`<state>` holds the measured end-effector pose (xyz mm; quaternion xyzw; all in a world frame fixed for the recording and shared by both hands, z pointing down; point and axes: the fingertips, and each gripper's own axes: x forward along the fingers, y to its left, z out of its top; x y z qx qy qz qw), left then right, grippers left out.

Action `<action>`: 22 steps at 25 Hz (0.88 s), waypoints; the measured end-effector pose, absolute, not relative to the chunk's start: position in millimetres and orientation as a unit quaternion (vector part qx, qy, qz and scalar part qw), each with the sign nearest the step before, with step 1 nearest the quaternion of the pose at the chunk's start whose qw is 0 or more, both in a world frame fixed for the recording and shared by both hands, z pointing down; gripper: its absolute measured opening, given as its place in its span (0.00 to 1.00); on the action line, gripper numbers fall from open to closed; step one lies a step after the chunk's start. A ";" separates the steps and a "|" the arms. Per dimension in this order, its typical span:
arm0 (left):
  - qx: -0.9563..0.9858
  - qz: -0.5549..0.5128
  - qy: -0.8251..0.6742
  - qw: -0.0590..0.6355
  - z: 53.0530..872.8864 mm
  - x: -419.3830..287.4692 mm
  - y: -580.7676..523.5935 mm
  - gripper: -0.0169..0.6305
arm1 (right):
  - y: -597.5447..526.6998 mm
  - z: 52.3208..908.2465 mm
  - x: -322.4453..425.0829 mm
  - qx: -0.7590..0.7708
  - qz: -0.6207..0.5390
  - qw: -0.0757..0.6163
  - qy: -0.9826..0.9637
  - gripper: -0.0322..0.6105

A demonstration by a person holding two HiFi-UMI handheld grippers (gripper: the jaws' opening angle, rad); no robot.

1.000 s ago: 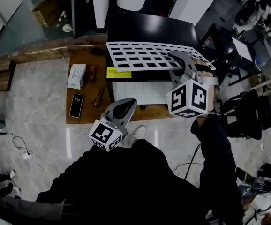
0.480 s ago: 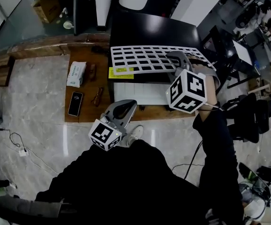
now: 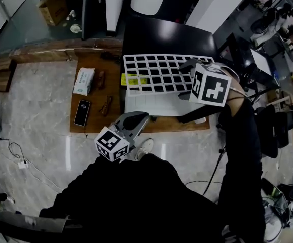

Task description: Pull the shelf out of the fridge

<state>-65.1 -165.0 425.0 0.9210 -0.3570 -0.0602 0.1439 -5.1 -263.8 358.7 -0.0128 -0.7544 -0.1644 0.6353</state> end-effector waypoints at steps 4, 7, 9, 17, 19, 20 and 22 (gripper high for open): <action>0.921 -0.061 -0.358 0.143 425.2 -66.7 -160.2 0.04 | -259.0 372.0 -7.8 -0.026 -0.151 0.638 -0.755 0.59; 0.922 -0.058 -0.360 0.134 421.6 -65.8 -153.6 0.04 | -256.5 367.8 -4.6 0.005 -0.163 0.620 -0.768 0.59; 0.923 -0.055 -0.359 0.126 416.7 -62.5 -148.7 0.04 | -252.4 353.1 0.4 0.048 -0.174 0.584 -0.791 0.59; 0.932 -0.048 -0.346 0.092 401.2 -49.4 -131.4 0.04 | -205.0 273.0 21.9 0.239 -0.134 0.270 -0.923 0.07; 0.933 -0.048 -0.346 0.086 395.8 -38.5 -123.7 0.04 | -182.3 274.9 34.4 0.254 -0.088 0.197 -0.943 0.06; 0.933 -0.048 -0.347 0.083 393.6 -31.8 -118.9 0.04 | -170.3 280.7 41.3 0.258 -0.071 0.168 -0.949 0.06; 0.933 -0.046 -0.348 0.077 390.2 -16.6 -108.1 0.04 | -147.3 295.8 57.7 0.273 -0.054 0.121 -0.953 0.06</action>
